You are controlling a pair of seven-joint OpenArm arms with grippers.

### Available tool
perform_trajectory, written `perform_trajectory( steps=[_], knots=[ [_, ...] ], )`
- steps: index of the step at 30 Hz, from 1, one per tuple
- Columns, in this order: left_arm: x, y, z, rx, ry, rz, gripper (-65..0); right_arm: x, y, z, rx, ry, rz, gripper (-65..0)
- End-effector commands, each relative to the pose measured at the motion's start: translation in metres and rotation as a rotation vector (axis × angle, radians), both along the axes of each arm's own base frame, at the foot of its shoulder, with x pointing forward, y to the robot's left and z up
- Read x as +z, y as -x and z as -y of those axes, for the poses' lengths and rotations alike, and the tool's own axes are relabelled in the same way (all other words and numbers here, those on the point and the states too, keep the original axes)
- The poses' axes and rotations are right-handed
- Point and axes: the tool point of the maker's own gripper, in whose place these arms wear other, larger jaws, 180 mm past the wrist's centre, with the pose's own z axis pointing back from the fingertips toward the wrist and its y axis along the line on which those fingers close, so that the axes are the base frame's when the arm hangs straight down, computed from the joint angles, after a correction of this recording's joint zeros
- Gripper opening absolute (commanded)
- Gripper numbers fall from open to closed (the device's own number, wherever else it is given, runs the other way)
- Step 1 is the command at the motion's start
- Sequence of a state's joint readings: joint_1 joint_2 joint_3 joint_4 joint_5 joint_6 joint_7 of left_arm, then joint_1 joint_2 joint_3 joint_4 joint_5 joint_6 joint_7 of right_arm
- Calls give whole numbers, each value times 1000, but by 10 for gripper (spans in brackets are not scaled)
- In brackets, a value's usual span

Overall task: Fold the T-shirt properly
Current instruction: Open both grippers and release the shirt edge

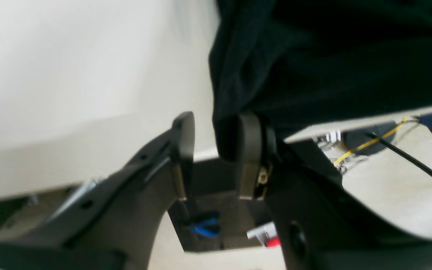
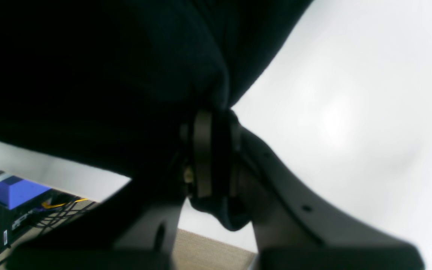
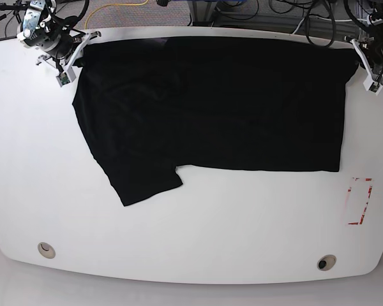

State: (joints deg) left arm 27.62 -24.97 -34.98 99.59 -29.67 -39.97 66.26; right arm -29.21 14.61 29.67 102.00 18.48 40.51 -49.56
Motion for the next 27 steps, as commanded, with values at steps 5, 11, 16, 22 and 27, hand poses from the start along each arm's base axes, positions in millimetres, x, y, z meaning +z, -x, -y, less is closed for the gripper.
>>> perform_trajectory(
  steps=[5, 11, 16, 22, 27],
  knots=[
    [22, -27, -7, -16, -39, 86, -339, 5, 7, 7, 20, 66, -34, -385],
    [56, -38, -36, 37, -131, 138, -219, 16, 0, 7, 31, 85, 0, -252],
    [85, -56, -48, 64, -171, 190, -212, 26, -7, 5, 49, 103, 31, -241],
    [107, -62, -61, 91, -190, 233, -211, 28, -5, 6, 55, 123, 2, -247],
    [107, -62, -59, 84, -182, 236, -211, 30, -12, 6, 53, 123, 18, -247]
  ],
)
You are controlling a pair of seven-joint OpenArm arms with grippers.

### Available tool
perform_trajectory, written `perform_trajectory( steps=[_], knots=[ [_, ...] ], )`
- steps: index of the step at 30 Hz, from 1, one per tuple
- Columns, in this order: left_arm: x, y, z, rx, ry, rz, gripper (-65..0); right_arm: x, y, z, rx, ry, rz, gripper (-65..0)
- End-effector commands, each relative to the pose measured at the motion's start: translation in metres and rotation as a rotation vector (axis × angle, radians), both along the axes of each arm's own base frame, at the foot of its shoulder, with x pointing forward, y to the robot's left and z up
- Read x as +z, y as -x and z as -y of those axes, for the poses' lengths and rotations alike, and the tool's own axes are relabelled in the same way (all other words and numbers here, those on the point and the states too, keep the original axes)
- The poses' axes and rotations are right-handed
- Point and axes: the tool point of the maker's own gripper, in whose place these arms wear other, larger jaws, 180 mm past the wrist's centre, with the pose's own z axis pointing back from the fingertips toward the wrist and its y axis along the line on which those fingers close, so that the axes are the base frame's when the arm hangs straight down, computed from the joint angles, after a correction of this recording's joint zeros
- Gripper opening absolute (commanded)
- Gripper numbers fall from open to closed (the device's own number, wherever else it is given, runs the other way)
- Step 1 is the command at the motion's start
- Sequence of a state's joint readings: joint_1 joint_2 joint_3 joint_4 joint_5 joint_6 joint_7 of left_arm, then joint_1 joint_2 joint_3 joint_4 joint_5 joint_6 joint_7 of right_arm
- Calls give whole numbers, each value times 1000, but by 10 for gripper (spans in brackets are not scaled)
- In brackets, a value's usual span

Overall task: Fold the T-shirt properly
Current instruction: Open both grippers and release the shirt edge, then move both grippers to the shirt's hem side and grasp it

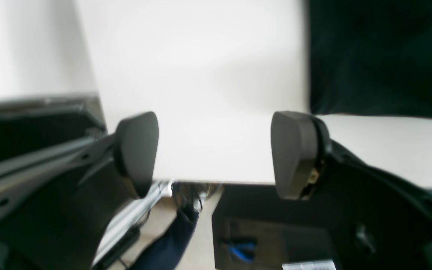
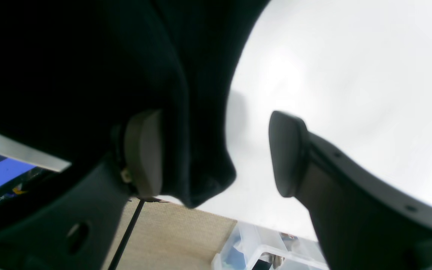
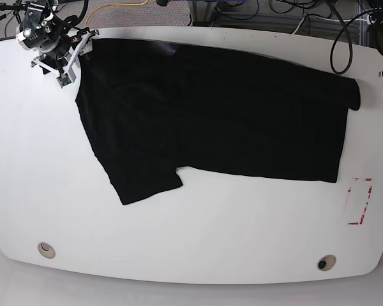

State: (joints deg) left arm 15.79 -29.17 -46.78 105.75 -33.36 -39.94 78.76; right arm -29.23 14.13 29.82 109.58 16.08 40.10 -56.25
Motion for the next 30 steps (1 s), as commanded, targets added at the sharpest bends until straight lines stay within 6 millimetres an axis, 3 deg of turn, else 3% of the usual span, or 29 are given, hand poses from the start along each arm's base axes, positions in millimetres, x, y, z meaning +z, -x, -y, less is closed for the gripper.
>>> perform_trajectory(
  steps=[1, 8, 13, 18, 25, 30],
  knots=[
    [11, -8, 1, -24, -8, 39, -211, 9, -9, 3, 8, 12, 36, -247],
    [6, 1, 0, -21, -7, 12, -214, 10, -11, 3, 8, 13, 39, -247],
    [22, 1, -15, 38, -19, 78, -215, 10, -11, 3, 8, 13, 40, -249],
    [59, -24, -26, 89, 7, 262, -215, 10, -12, 3, 8, 13, 43, -249],
    [87, -54, -33, 143, 2, 410, -217, 23, -29, 16, -37, 28, 105, -249],
    [86, -74, -41, 224, 25, 463, -217, 35, -53, 21, -97, 18, 186, -243]
  ],
)
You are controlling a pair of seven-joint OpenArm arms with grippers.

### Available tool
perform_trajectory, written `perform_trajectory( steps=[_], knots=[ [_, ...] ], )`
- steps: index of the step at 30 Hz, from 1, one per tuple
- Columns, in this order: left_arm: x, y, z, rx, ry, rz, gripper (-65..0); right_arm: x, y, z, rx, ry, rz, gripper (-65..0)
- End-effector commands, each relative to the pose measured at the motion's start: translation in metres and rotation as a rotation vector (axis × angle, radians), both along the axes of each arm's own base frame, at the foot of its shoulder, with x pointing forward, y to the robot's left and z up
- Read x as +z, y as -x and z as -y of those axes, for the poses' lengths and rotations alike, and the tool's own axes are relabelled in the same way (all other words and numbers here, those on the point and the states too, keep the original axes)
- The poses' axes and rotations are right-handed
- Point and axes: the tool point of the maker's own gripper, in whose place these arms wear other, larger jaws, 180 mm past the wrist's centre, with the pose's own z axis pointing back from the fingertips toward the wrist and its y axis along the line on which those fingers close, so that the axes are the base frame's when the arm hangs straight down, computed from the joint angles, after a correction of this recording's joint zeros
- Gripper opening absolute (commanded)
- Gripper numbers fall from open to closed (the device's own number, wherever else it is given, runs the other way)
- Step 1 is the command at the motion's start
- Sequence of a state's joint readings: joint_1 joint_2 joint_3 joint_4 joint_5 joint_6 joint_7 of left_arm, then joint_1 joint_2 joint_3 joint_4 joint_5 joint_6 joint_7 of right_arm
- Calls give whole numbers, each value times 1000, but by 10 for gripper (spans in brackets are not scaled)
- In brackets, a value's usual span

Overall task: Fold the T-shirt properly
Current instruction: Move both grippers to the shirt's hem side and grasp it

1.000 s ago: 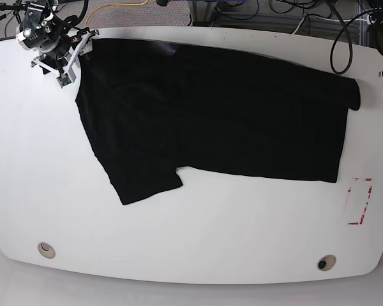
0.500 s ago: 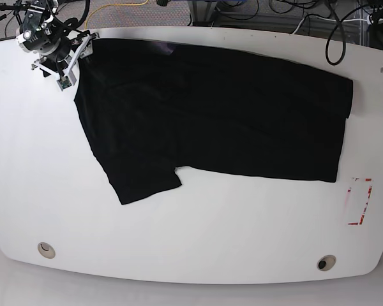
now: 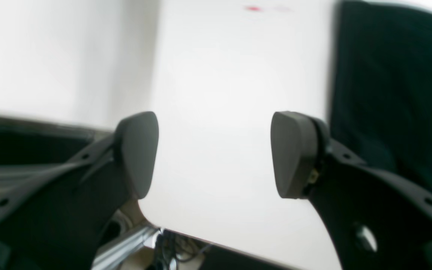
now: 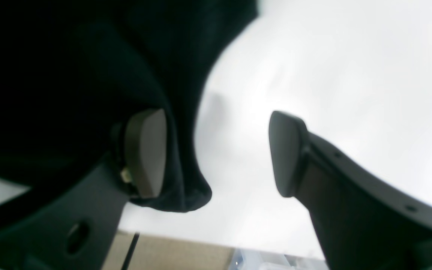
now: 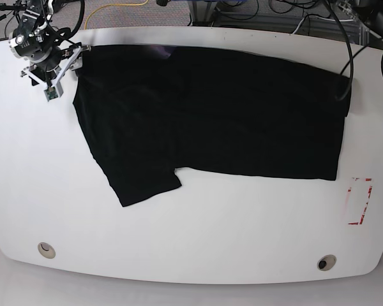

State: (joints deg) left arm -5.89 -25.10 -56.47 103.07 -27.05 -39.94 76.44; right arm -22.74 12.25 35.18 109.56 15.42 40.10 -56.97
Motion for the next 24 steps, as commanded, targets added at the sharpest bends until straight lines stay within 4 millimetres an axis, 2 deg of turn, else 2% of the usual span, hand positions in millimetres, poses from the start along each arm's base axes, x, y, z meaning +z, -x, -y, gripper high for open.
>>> perform_trajectory(
  steps=[1, 4, 10, 15, 18, 24],
  knots=[
    [8, -15, -1, 15, 11, 55, -217, 16, -21, -1, -3, -5, 82, -243],
    [-3, -28, 8, 27, 62, 64, -217, 23, -34, -2, -5, -13, 121, -241],
    [-34, -52, 52, -53, 96, -10, -217, 29, -52, -11, -17, -41, 171, -241],
    [-43, -52, 56, -57, 78, -56, -217, 29, -53, -16, -22, -58, 178, -244],
    [-58, -47, 66, -70, 99, -84, -217, 26, -51, -19, -23, -71, 175, -246],
    [-75, -47, 89, -131, 107, -116, -217, 20, -52, -54, 7, -155, 172, -243]
  ],
)
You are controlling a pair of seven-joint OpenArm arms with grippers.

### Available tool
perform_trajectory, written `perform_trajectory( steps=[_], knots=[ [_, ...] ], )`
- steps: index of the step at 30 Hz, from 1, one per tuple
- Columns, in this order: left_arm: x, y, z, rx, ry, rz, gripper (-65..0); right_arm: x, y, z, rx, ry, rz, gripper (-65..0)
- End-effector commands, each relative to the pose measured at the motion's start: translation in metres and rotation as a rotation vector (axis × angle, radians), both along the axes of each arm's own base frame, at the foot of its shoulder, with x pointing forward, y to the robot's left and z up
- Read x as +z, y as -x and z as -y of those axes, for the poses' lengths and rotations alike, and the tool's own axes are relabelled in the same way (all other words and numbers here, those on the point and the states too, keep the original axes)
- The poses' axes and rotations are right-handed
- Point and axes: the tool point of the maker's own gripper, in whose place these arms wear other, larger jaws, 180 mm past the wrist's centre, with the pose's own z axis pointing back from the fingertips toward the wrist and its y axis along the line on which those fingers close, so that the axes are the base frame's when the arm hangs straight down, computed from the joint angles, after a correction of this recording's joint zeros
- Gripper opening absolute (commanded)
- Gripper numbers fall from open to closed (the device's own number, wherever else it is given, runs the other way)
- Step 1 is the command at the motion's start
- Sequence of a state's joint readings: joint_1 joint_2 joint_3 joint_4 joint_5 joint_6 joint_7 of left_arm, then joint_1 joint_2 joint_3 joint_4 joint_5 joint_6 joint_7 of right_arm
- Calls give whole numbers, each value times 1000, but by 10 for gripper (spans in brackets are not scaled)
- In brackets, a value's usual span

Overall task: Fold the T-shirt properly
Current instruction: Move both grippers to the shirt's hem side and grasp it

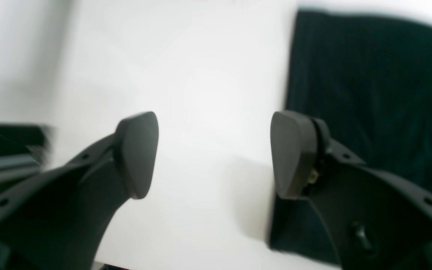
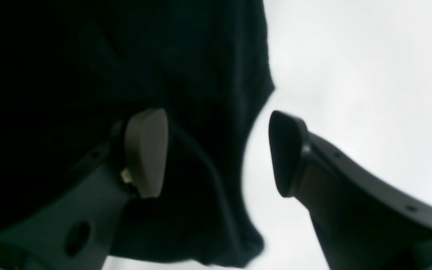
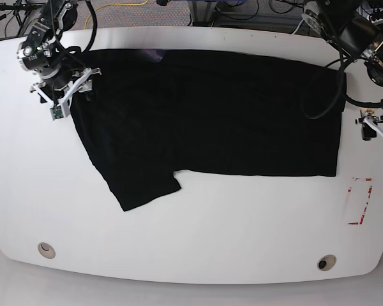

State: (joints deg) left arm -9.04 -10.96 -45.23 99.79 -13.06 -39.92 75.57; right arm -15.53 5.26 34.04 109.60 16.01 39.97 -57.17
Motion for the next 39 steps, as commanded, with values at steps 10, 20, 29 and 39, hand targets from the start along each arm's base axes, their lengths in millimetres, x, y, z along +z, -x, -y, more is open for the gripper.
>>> perform_trajectory(
  steps=[10, 20, 29, 39],
  knots=[
    [6, -30, 42, -187, -18, 129, -217, 24, -48, -34, 88, -56, 125, -247],
    [18, -61, 65, -261, 11, 221, -217, 26, -126, 1, 36, -4, 142, -247],
    [23, -66, 65, -263, 10, 235, -217, 10, -180, 23, -6, -82, 159, -247],
    [24, -65, 57, -255, -8, 227, -217, -26, -189, 20, -48, -214, 133, -247]
  ],
)
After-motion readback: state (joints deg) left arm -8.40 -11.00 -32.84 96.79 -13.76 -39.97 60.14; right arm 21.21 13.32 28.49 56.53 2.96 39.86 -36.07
